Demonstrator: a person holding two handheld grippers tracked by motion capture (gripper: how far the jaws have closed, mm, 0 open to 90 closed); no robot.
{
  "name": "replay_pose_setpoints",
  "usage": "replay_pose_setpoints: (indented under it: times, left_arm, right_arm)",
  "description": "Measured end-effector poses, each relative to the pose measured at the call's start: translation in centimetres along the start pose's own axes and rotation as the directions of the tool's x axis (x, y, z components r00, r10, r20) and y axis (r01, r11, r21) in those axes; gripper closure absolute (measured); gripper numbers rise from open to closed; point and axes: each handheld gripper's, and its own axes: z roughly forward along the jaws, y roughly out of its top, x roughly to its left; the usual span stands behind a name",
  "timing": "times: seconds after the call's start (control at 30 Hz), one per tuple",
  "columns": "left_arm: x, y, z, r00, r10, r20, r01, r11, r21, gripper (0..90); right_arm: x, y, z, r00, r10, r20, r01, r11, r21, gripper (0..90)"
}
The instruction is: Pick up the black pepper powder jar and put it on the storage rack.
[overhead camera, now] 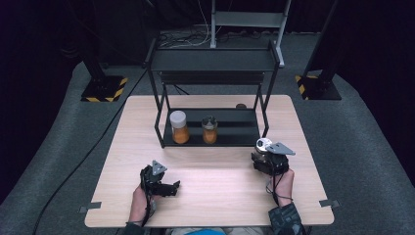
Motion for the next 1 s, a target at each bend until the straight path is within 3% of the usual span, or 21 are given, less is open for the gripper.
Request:
replay_pose_setpoints:
  times: [1.0]
  left_arm:
    - [-0.1, -0.1, 0.0, 1.0, 0.004, -0.004, -0.004, 1.0, -0.003, 0.5]
  right_arm:
    - [0.5, 1.8, 1.0, 0.9987, -0.046, -0.024, 0.046, 0.999, -0.004, 30.5]
